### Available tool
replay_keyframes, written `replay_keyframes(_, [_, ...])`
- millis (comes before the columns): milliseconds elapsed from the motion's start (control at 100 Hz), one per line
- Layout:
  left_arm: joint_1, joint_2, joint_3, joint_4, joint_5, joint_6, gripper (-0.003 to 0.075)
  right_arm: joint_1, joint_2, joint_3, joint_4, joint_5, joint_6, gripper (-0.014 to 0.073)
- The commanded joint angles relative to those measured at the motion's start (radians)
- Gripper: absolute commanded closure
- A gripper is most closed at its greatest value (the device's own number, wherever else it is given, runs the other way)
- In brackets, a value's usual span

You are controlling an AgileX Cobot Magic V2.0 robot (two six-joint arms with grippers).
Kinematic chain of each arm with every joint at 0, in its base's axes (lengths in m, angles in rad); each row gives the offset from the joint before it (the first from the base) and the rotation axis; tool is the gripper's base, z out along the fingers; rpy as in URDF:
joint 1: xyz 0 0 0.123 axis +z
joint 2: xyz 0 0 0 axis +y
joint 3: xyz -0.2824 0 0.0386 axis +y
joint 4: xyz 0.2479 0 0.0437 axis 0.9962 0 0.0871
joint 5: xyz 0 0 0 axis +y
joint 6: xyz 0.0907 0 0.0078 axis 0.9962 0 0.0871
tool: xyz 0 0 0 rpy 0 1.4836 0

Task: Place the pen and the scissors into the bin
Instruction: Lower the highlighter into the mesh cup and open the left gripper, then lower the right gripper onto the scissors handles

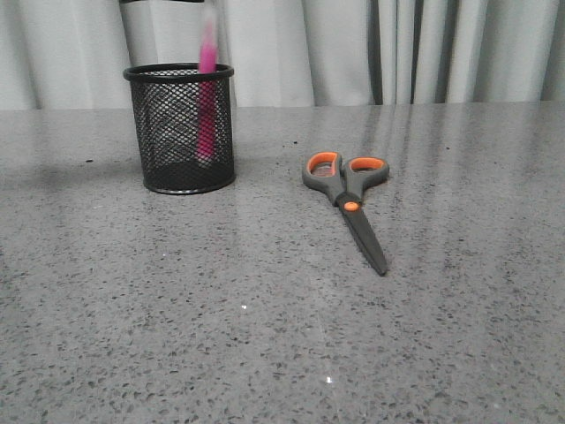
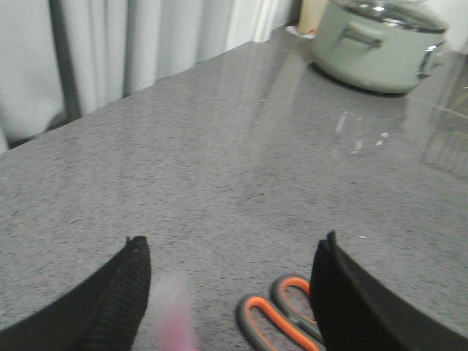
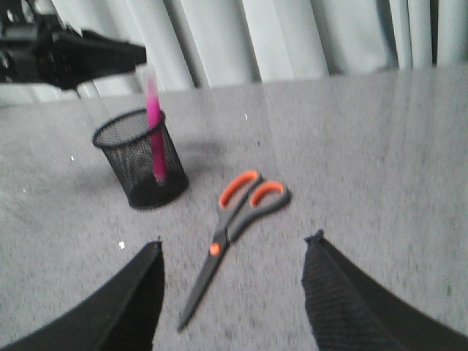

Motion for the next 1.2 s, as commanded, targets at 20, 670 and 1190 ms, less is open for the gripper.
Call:
replay_keyframes(20, [0.038, -0.092, -0.031, -0.059, 0.210, -0.002, 0.0381, 0.002, 0.043, -0.135, 0.019, -0.075, -0.061, 0.0214])
replay_keyframes(670, [-0.017, -0.938, 0.002, 0.254, 0.139, -0.191, 0.0739, 0.197, 0.863, -0.859, -0.227, 0.447, -0.070, 0.0330])
replay_keyframes(1190, [-0.097, -1.340, 0.357, 0.277, -0.060, -0.262, 0.0739, 0.291, 1.343, -1.039, -0.479, 0.617, 0.379, 0.0151])
